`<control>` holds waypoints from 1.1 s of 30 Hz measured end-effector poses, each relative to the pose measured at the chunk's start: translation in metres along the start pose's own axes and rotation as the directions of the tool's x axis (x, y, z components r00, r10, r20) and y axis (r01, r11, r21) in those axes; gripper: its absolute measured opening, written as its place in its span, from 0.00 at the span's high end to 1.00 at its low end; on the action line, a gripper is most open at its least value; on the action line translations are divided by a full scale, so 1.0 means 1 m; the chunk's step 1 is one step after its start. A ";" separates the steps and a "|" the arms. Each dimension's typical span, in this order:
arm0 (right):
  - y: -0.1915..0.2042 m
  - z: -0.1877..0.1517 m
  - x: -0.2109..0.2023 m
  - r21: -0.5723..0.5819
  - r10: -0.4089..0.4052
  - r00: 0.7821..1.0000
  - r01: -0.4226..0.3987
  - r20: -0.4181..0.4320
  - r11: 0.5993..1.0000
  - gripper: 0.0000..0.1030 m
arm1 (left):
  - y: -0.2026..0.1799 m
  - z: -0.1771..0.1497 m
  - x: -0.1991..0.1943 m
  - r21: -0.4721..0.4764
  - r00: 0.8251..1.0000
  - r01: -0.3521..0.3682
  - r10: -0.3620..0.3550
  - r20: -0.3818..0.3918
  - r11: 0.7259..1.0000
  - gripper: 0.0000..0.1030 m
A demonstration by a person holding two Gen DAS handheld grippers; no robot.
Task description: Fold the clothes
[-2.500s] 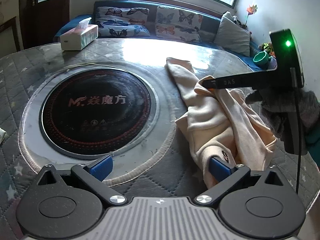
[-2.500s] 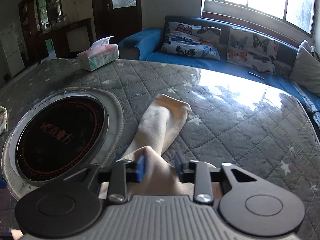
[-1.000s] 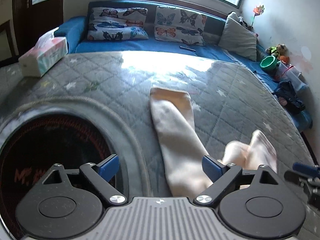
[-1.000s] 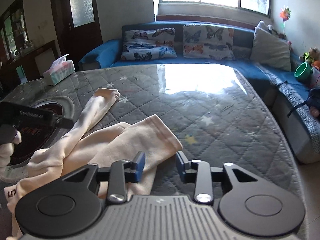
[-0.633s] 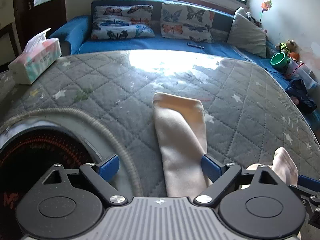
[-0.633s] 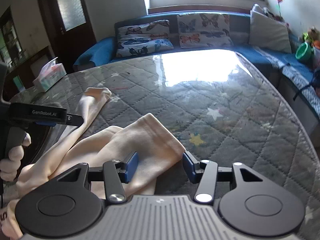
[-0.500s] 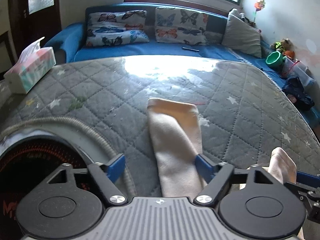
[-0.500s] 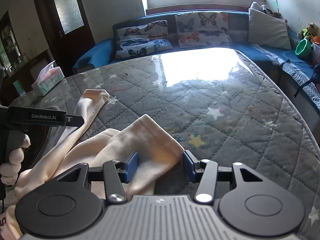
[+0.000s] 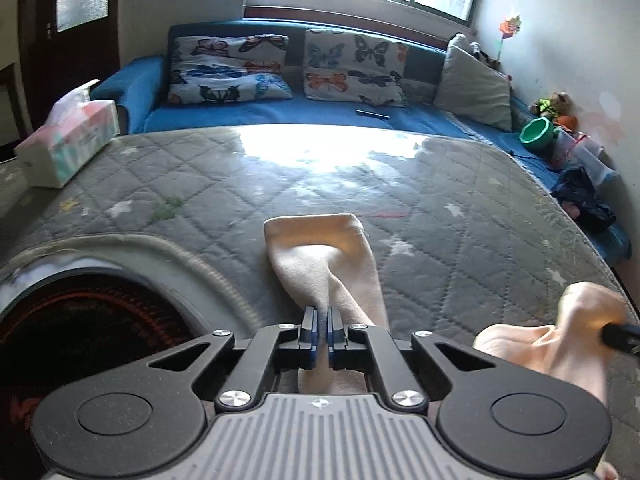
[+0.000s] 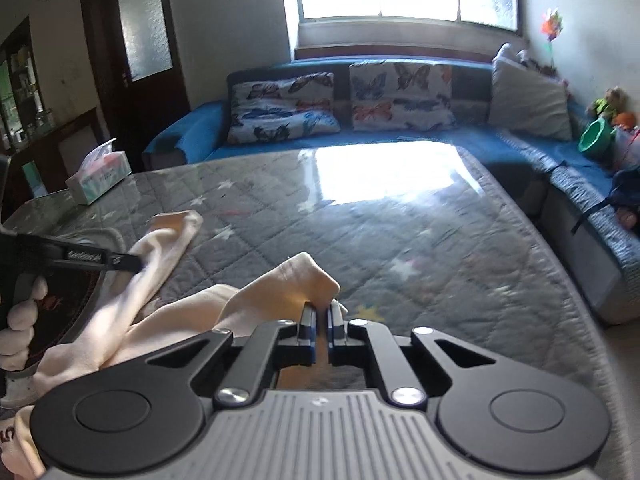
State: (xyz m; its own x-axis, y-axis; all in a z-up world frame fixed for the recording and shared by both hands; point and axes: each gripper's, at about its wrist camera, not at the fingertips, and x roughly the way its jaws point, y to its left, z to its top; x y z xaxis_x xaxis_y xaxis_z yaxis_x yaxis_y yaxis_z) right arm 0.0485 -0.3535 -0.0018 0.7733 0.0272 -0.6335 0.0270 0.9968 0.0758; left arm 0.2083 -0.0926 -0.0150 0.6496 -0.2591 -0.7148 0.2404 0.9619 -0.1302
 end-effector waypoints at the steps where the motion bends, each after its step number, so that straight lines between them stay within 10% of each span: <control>1: -0.003 0.000 -0.004 -0.007 -0.017 1.000 0.017 0.008 1.000 0.96 | 0.004 -0.001 -0.004 -0.006 1.000 -0.010 0.010 0.009 1.000 0.95; 19: -0.076 -0.026 -0.098 0.046 -0.306 0.947 0.303 0.093 0.952 0.96 | 0.115 -0.055 -0.146 -0.172 0.964 -0.175 0.204 0.169 0.970 0.96; 33: -0.097 -0.060 -0.104 0.048 -0.361 0.933 0.361 -0.016 0.931 0.89 | 0.133 -0.136 -0.196 -0.116 0.979 -0.201 0.205 0.019 0.973 0.91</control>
